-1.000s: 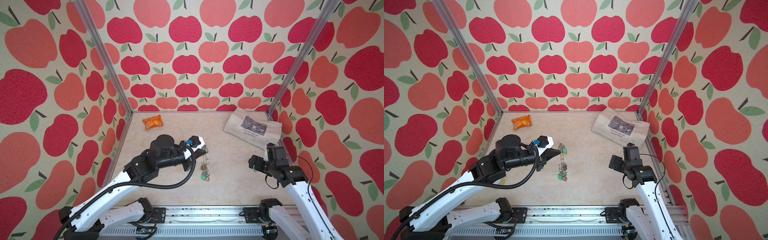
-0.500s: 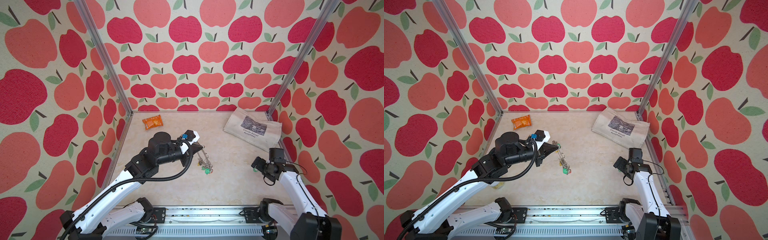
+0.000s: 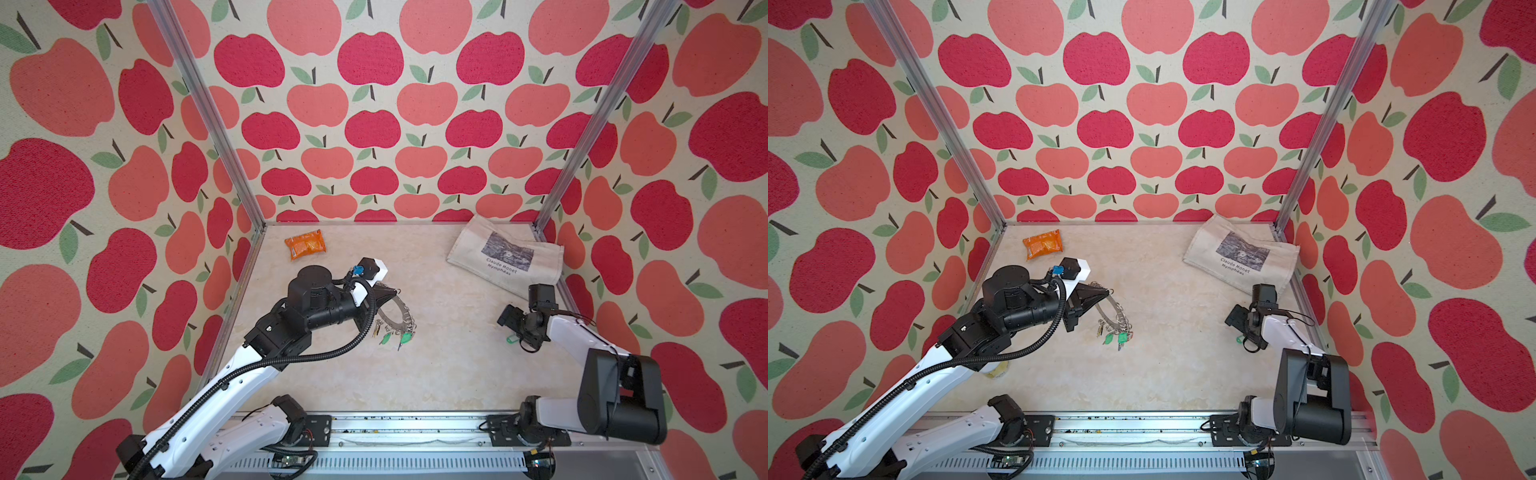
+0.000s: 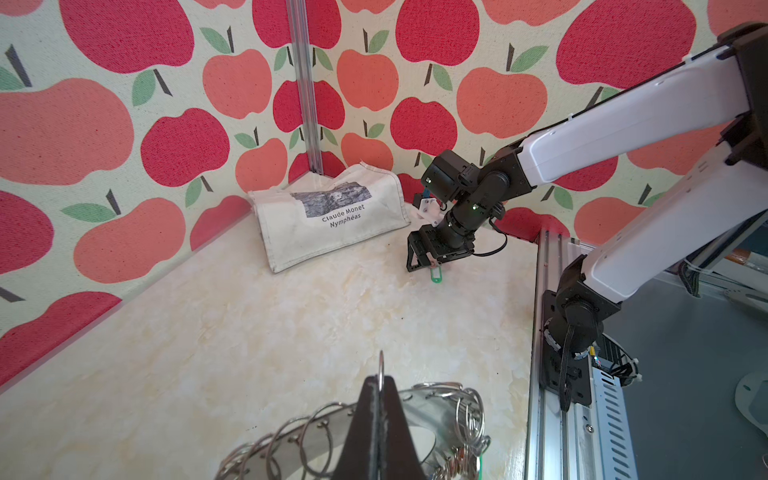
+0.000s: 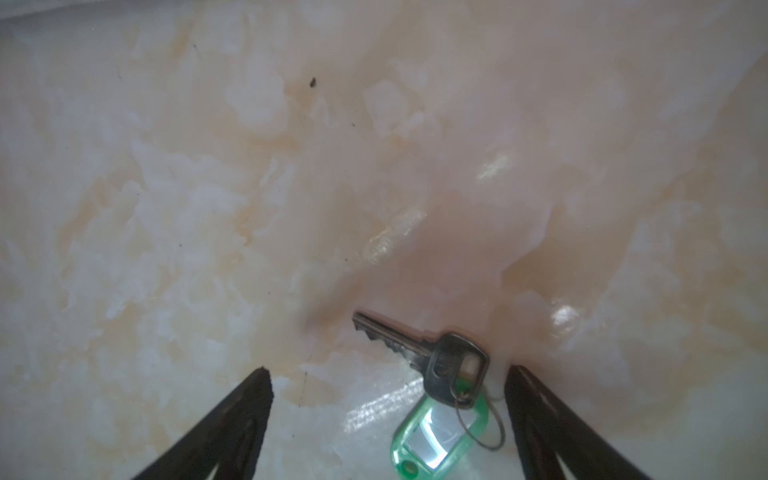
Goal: Put the keys on the keyring
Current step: 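Withdraw the right gripper and move it over the loose green-tagged key, then lower the right gripper and pinch the green-tagged key's ring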
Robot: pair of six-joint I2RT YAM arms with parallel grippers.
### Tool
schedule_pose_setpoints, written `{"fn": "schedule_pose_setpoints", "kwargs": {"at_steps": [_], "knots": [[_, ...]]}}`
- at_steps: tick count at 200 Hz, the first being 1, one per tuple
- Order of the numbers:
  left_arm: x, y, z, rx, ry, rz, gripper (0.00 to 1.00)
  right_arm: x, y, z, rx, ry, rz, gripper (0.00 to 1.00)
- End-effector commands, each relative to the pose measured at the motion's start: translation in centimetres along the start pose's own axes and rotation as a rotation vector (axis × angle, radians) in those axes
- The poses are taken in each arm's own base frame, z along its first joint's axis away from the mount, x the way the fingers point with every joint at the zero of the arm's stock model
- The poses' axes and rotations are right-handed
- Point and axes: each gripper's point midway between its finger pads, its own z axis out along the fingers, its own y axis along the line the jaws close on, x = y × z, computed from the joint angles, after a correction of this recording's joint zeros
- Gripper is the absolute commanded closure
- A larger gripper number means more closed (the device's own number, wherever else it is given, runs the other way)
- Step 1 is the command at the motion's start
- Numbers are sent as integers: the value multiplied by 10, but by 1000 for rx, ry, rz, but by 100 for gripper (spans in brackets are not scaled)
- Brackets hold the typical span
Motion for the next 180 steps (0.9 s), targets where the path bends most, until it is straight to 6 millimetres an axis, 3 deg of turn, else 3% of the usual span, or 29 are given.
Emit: {"fn": "schedule_pose_setpoints", "kwargs": {"at_steps": [1,43,112,141,180], "knots": [[-21,2,-5,-5,-79,11,100,25,6,9,-59,109,2,11],[-26,6,-2,8,-75,14,100,60,25,8,-86,223,5,12],[-25,3,-9,14,-77,3,100,107,81,10,-161,295,-104,12],[-25,2,-10,14,-77,-4,100,110,101,13,-148,311,-218,12],[-27,0,-14,12,-84,-2,100,95,86,-12,-39,178,-302,14]]}}
